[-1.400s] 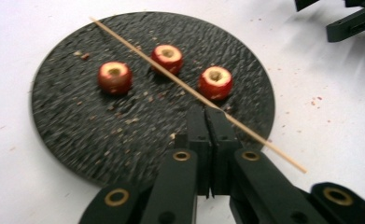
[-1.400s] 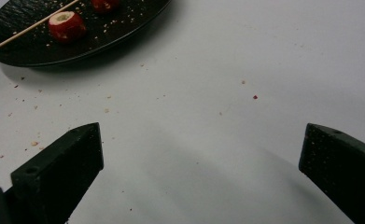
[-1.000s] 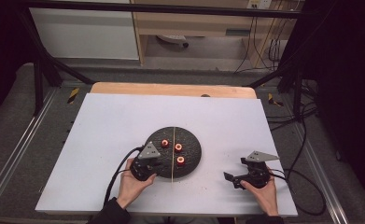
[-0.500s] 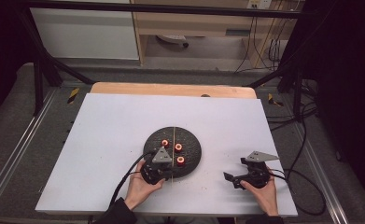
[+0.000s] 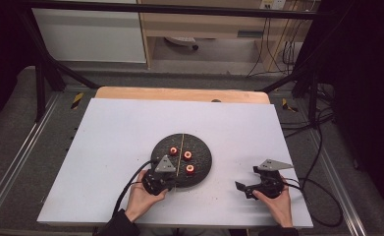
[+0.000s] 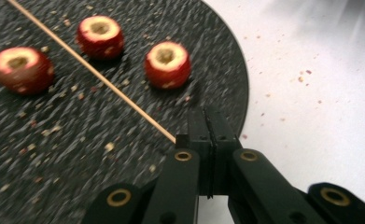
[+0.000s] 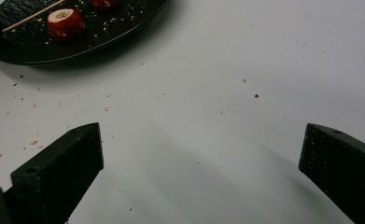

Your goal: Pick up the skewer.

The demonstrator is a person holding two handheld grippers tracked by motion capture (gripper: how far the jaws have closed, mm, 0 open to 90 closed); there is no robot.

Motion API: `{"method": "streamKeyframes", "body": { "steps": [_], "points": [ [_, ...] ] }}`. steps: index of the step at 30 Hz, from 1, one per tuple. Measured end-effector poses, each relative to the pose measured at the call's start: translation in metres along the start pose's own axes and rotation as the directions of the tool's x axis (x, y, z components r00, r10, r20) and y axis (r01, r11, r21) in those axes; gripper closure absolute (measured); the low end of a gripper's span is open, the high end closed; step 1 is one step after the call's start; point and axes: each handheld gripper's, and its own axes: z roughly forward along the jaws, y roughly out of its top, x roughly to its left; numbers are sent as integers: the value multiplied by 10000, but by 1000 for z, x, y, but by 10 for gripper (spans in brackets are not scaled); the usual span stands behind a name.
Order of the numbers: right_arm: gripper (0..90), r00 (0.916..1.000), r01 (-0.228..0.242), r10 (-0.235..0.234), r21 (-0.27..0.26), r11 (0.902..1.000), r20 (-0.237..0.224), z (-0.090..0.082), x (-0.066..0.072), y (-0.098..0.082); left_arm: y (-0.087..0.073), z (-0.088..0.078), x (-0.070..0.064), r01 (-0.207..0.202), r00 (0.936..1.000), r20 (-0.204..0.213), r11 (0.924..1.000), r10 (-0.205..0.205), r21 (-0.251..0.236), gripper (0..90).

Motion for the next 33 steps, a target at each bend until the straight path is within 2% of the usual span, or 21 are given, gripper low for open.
{"method": "streamKeyframes", "body": {
  "steps": [15,23,25,27,29,33],
  "points": [
    [6,10000,-29,29,100,9999,18,1,0,0,-16,-21,21,447,9964,-718,9989,-456,-134,897],
    [6,10000,-44,44,132,9999,5,2,1,-1,-17,-28,26,577,9945,-847,9975,-610,-409,896],
    [6,10000,14,-15,134,9999,25,2,0,-1,-15,-32,25,598,9928,-1011,9970,-644,-486,893],
    [6,10000,-36,36,127,9999,18,2,1,-1,-12,-36,26,688,9899,-1205,9961,-752,-560,823],
    [6,10000,-59,59,132,9999,7,2,1,-1,-7,-40,28,795,9861,-1421,9956,-859,-502,718],
    [6,10000,-59,59,146,9999,7,2,1,-1,4,-37,34,1069,9776,-1829,9943,-1042,49,536]
  ]
}}
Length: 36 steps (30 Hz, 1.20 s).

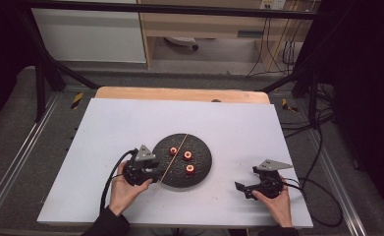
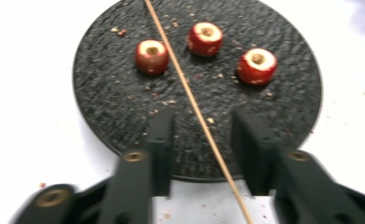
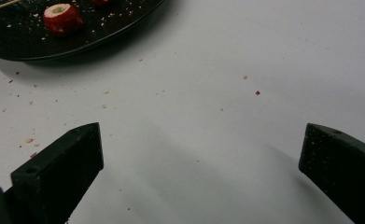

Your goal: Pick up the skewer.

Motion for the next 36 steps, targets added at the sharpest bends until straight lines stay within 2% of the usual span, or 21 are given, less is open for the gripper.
{"method": "streamKeyframes", "body": {
  "steps": [5,11,14,23,30,36],
  "points": [
    [6,10000,60,-60,-40,10000,8,0,-1,0,13,12,0,35,10000,-77,9958,-28,910,378],
    [6,10000,9,-9,-8,10000,-30,0,0,0,24,28,-6,-76,9996,-267,9863,122,1649,361],
    [6,10000,23,-23,-27,10000,-28,0,0,0,28,32,-6,52,9996,-268,9831,-3,1833,472],
    [6,10000,53,-53,-18,10000,-46,1,0,0,32,39,-10,183,9979,-650,9750,-40,2213,688],
    [6,10000,47,-47,6,10000,-50,1,0,0,32,40,-13,341,9983,-538,9728,-224,2290,762],
    [6,10000,51,-51,7,10000,-51,1,0,0,33,45,-15,588,9967,-693,9684,-432,2422,799]
  ]
}}
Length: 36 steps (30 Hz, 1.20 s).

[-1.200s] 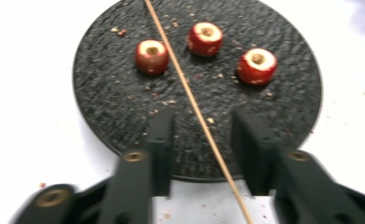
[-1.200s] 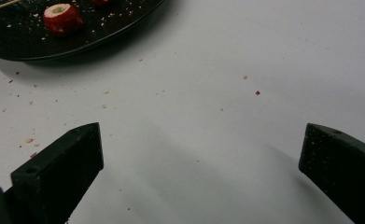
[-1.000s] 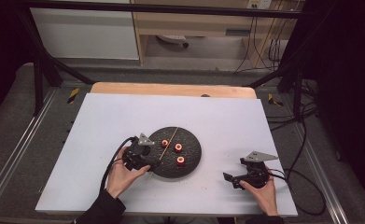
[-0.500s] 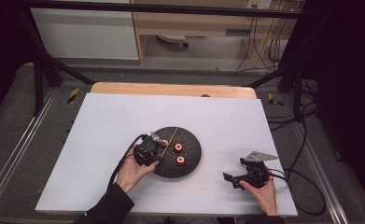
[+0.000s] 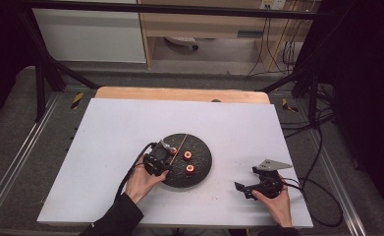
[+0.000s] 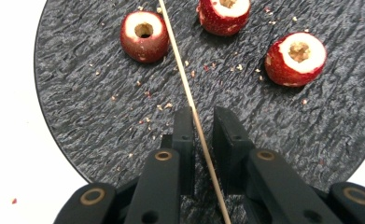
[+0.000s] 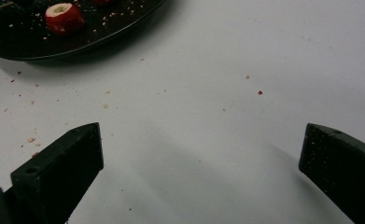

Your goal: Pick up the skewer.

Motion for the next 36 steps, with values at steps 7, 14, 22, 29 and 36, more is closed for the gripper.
{"method": "streamKeyframes", "body": {
  "steps": [7,14,22,29,36],
  "points": [
    [6,10000,-5,5,-3,10000,-8,0,0,0,1,2,-1,325,9991,-257,9995,-324,42,840],
    [6,10000,-4,4,3,10000,-5,0,0,0,1,2,-1,575,9978,-325,9983,-574,39,873],
    [6,10000,-14,14,6,10000,-4,0,0,0,0,1,-1,515,9980,-362,9986,-519,-116,881],
    [6,10000,-7,7,19,10000,3,0,0,0,-4,-6,2,210,9994,-258,9988,-222,-444,882],
    [6,10000,-47,47,24,10000,9,0,1,0,-13,-19,9,35,9999,166,9948,-18,-1018,882]
  ]
}}
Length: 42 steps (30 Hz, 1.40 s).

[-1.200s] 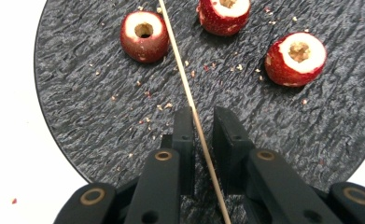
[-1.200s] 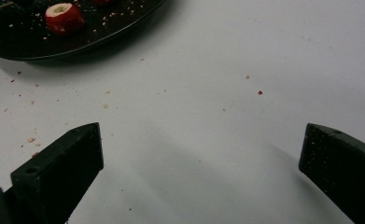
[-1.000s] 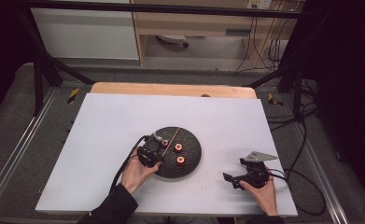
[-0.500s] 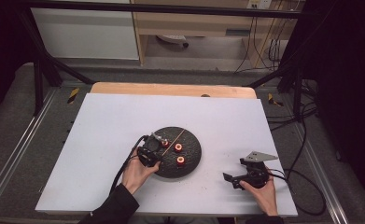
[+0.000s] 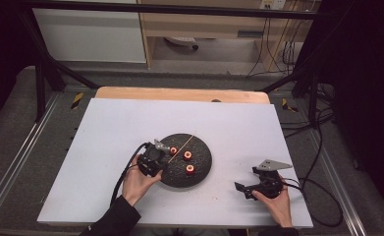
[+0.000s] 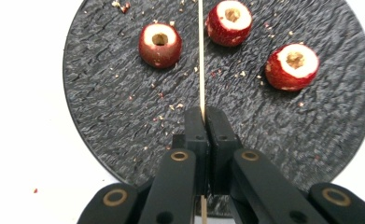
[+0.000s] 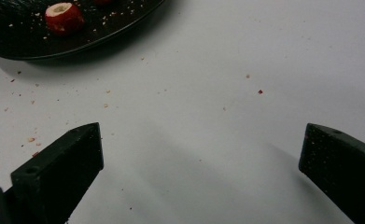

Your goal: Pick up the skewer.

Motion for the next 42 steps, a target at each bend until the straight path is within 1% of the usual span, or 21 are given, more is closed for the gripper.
{"method": "streamKeyframes", "body": {
  "steps": [2,5,8,10,11,12,16,19,21,22,25,26,27,29,31,33,34,35,37,39,42],
  "points": [
    [6,10000,-9,9,1,10000,-3,0,0,0,-3,-5,2,-102,9999,-24,9998,101,-160,882],
    [6,10000,-16,16,5,10000,19,0,0,0,-8,-13,7,-29,9995,312,9985,46,-547,882],
    [6,10000,8,-8,27,10000,11,0,0,0,-15,-21,13,-77,9985,537,9958,126,-910,882],
    [6,10000,-27,27,49,10000,8,1,0,0,-21,-25,18,-99,9980,605,9936,168,-1130,882],
    [6,10000,-71,70,86,9999,18,1,1,0,-24,-28,20,-137,9977,647,9920,219,-1254,882],
    [6,10000,0,-1,77,10000,36,1,0,-1,-28,-30,22,-144,9973,692,9900,243,-1404,882],
    [6,10000,-35,35,99,9999,-2,3,1,-1,-43,-38,31,-50,9965,811,9825,204,-1861,882],
    [6,10000,-82,83,133,9999,-18,3,1,-1,-54,-43,37,31,9958,896,9779,160,-2090,882],
    [6,10000,-92,92,126,9999,-20,3,1,0,-62,-47,40,8,9963,843,9748,185,-2232,882],
    [6,9998,-184,184,118,9998,-27,2,2,0,-66,-49,42,80,9962,864,9726,124,-2325,882],
    [7,9998,-218,218,118,9997,-22,3,2,0,-78,-53,48,109,9959,893,9679,119,-2513,882],
    [7,9997,-256,257,133,9996,-27,3,2,0,-82,-54,50,135,9956,931,9657,111,-2595,882],
    [7,9996,-287,288,97,9995,-50,3,2,0,-86,-55,51,134,9952,973,9617,138,-2739,882],
    [7,9992,-375,377,173,9991,-96,3,4,1,-92,-57,55,120,9943,1049,9599,182,-2800,882],
    [6,9996,-263,264,194,9995,-69,4,6,2,-97,-57,57,80,9942,1055,9581,232,-2864,882],
    [7,9998,-193,195,230,9995,-82,6,9,5,-101,-57,60,178,9919,1258,9570,196,-2895,882],
    [7,9997,-211,213,221,9995,-102,6,11,7,-103,-57,61,171,9920,1244,9551,208,-2958,882],
    [7,9997,-192,195,209,9996,-157,7,13,9,-104,-57,62,171,9918,1262,9551,214,-2959,882],
    [6,9998,-76,81,297,9995,-162,10,15,12,-107,-58,63,176,9914,1291,9525,229,-3041,882],
    [6,9998,7,1,416,9991,-187,12,19,17,-109,-58,63,141,9918,1252,9522,254,-3052,882],
    [6,9995,170,-159,397,9991,-269,14,24,23,-111,-58,64,122,9914,1275,9507,288,-3098,882]
  ]
}}
